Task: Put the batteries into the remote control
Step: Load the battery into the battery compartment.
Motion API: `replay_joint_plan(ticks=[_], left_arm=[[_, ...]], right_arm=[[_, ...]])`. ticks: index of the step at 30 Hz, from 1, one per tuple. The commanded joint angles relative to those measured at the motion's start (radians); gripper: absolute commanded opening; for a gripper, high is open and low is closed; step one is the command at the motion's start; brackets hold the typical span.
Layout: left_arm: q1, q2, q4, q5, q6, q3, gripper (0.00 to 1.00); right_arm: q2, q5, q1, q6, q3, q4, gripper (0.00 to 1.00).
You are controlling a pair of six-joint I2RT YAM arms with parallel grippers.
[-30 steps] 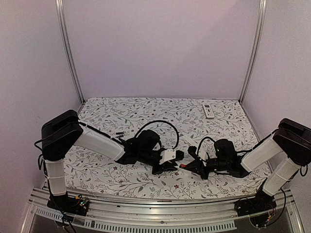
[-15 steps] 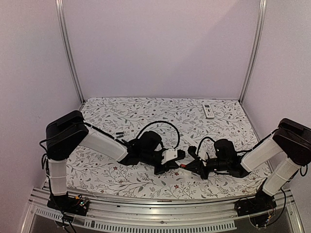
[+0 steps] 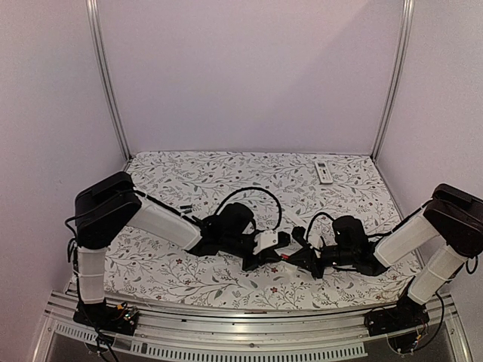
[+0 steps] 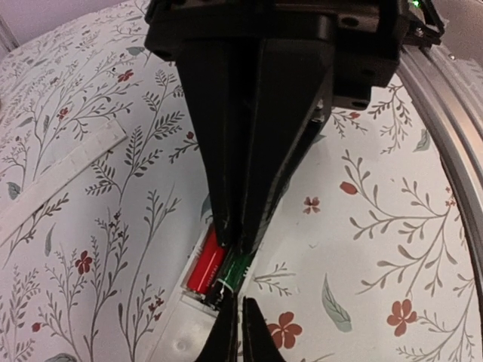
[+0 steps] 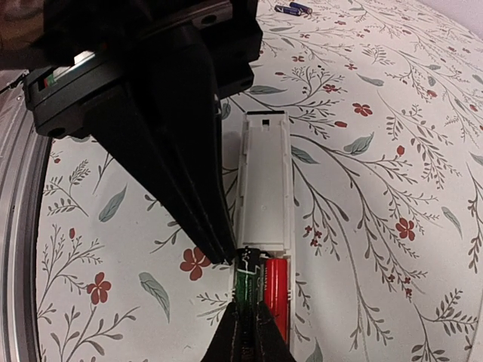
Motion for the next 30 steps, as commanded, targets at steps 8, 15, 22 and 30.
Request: replay_joint_plan(ticks=[8,15,22,30], left_arm=[[0.013,-0.075,0.009,-0.033,-0.433,-0.034,0.12],[-0.08,-0.063,0.192,-0.229,-0.543,-0.103,0.21],[-0.088,-0.035,0.288,-0.332,-0.602,-0.098,0.18],[-0.096,-0.005,0.25,-0.358,-0.62,-0.065,0.14]], right_arm=[[0.014,0.021,0.006,0.021,0.0,-0.084,0.07],[0.027,0.021,0.006,0.023,0.004,-0.074,0.07],[0.025,0.025,0.006,0.031,-0.003,-0.052,0.07],[0.031,0.027,0.006,0.028,-0.004,-0.048,0.07]])
